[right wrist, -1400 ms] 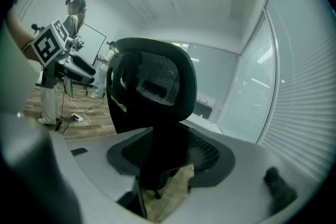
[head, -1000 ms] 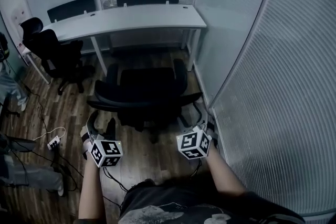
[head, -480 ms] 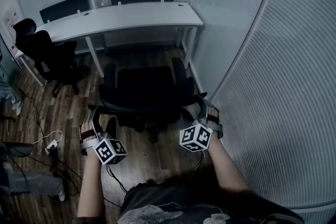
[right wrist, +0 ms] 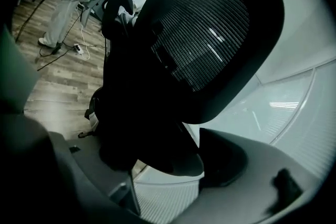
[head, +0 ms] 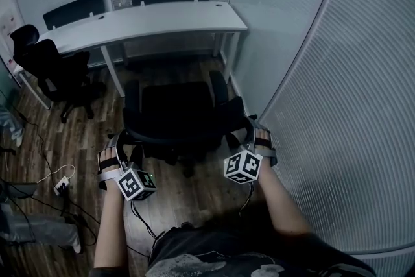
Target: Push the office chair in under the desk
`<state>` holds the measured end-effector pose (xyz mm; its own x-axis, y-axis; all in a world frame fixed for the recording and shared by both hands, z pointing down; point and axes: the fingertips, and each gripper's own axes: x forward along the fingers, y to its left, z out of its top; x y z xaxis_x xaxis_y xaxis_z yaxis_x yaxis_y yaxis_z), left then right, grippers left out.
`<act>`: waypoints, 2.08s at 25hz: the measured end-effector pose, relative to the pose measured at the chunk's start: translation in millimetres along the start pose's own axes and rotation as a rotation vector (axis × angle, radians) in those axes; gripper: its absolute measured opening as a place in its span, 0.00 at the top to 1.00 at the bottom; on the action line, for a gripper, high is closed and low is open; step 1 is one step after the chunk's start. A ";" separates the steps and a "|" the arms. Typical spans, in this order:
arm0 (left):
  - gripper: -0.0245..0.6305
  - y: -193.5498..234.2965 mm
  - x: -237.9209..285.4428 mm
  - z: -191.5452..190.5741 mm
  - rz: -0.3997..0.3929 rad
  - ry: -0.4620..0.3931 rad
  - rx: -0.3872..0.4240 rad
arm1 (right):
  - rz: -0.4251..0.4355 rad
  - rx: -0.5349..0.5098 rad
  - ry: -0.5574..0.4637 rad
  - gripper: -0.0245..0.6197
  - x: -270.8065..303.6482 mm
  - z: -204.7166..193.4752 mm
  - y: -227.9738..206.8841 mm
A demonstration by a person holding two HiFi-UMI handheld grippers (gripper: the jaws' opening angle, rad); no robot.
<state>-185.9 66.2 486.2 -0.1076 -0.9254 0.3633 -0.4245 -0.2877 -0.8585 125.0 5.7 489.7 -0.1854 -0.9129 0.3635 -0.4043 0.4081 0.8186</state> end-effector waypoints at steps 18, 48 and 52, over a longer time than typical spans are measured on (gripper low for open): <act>0.53 7.6 25.2 10.3 -0.120 -0.110 -0.095 | 0.013 -0.024 0.003 0.50 26.1 7.1 -9.7; 0.53 82.0 236.6 28.0 -0.097 -0.046 -0.122 | 0.057 -0.023 -0.008 0.50 245.1 38.0 -80.8; 0.53 92.9 267.4 31.0 -0.087 -0.031 -0.130 | 0.068 -0.024 -0.009 0.50 280.8 42.9 -92.7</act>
<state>-226.2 -215.6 492.4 -0.0383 -0.9062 0.4211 -0.5443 -0.3345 -0.7693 72.0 -288.3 496.8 -0.2196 -0.8828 0.4153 -0.3684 0.4692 0.8026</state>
